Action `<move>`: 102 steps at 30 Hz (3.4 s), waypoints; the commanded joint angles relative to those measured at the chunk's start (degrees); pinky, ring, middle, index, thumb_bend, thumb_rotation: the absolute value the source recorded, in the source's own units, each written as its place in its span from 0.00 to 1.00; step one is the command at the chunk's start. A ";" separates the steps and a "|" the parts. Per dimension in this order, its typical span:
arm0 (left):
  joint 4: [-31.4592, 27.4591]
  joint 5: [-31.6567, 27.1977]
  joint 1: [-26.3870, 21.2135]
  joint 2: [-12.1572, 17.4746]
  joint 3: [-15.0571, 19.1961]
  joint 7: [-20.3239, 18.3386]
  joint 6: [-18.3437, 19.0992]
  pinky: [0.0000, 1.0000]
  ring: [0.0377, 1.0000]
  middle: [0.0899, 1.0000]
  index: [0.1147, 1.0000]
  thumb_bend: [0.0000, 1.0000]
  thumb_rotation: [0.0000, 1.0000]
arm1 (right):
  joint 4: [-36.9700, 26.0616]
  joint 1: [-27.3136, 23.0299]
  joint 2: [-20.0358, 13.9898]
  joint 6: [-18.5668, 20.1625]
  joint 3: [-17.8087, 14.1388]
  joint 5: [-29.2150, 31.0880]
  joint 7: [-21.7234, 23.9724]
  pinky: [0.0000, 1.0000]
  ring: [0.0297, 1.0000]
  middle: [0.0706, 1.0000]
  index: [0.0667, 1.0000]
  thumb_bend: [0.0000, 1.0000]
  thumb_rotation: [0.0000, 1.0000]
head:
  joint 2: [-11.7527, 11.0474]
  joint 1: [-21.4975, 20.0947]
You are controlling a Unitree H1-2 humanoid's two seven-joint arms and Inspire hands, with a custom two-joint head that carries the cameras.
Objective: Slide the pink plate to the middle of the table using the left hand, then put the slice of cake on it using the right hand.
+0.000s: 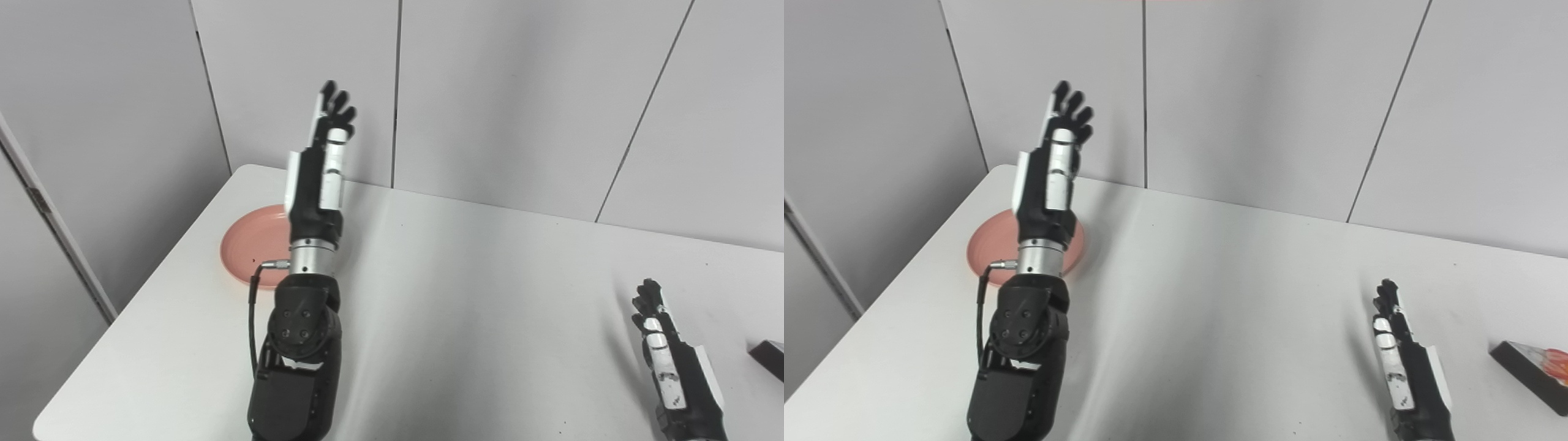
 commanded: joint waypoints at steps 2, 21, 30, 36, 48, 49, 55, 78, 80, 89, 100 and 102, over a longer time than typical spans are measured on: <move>-1.61 -1.85 -3.02 1.92 1.95 1.42 -1.38 0.97 0.97 0.99 0.99 0.41 1.00 | 0.45 0.98 -0.52 -0.48 -0.67 0.40 -0.06 1.00 1.00 1.00 1.00 0.21 1.00 | 0.29 -0.15; 0.56 -5.52 -2.75 9.50 10.02 5.52 1.50 0.97 0.97 0.97 0.99 0.42 1.00 | 5.14 0.12 -1.63 -3.79 -1.31 1.84 1.34 1.00 1.00 1.00 1.00 0.22 1.00 | 1.20 0.48; 5.92 -7.49 -2.38 11.94 11.85 5.68 0.43 0.95 0.95 0.96 0.96 0.42 1.00 | 8.42 -0.50 -2.03 -6.43 -1.69 2.14 2.05 1.00 1.00 1.00 1.00 0.24 1.00 | 1.28 0.61; 10.55 -8.33 -2.27 13.50 13.14 5.83 -1.95 0.94 0.94 0.95 0.94 0.41 1.00 | 9.56 -0.69 -2.11 -7.05 -1.84 2.38 2.15 1.00 1.00 1.00 1.00 0.26 1.00 | 1.26 0.68; 16.59 -12.27 -1.64 15.93 15.21 5.82 -4.69 0.95 0.95 0.95 0.96 0.44 1.00 | 11.67 -1.29 -2.39 -8.88 -1.98 2.53 2.80 1.00 1.00 1.00 1.00 0.31 1.00 | 1.51 0.73; 16.78 -12.59 -1.61 15.98 15.44 5.81 -4.68 0.95 0.95 0.95 0.95 0.44 1.00 | 11.87 -1.35 -2.38 -9.19 -2.01 2.51 2.80 1.00 1.00 1.00 1.00 0.30 1.00 | 1.51 0.73; 18.03 -13.76 -1.34 16.64 16.47 5.43 -4.69 0.96 0.95 0.96 0.96 0.44 1.00 | 12.88 -1.60 -2.42 -9.69 -2.10 2.34 2.69 1.00 1.00 1.00 1.00 0.32 1.00 | 1.64 0.79; 33.35 -16.28 -3.06 19.53 16.21 3.66 -8.01 0.96 0.95 0.95 0.95 0.42 1.00 | 15.59 -2.32 -2.63 -11.31 -1.96 2.88 3.11 1.00 1.00 1.00 1.00 0.34 1.00 | 1.94 0.88; 33.89 -16.10 -2.95 19.55 15.85 3.81 -7.70 0.96 0.95 0.95 0.95 0.42 1.00 | 15.57 -2.33 -2.60 -11.34 -1.94 2.83 3.08 1.00 1.00 1.00 1.00 0.34 1.00 | 1.93 0.84; 37.81 -16.58 -3.32 19.73 15.68 3.67 -8.84 0.95 0.93 0.93 0.94 0.42 1.00 | 14.89 -2.15 -2.55 -10.89 -1.82 2.80 3.15 1.00 1.00 1.00 1.00 0.36 1.00 | 2.06 0.74; 39.45 -17.01 -3.30 19.27 14.95 4.06 -6.79 0.92 0.91 0.91 0.92 0.40 1.00 | 15.57 -2.41 -2.26 -11.55 -1.85 2.68 2.90 1.00 0.99 1.00 1.00 0.37 1.00 | 2.14 0.51; 38.91 -17.33 -3.26 19.02 14.86 4.07 -5.63 0.92 0.92 0.92 0.92 0.40 1.00 | 15.31 -2.32 -2.17 -11.44 -1.84 2.62 2.80 1.00 0.99 1.00 1.00 0.37 1.00 | 2.21 0.42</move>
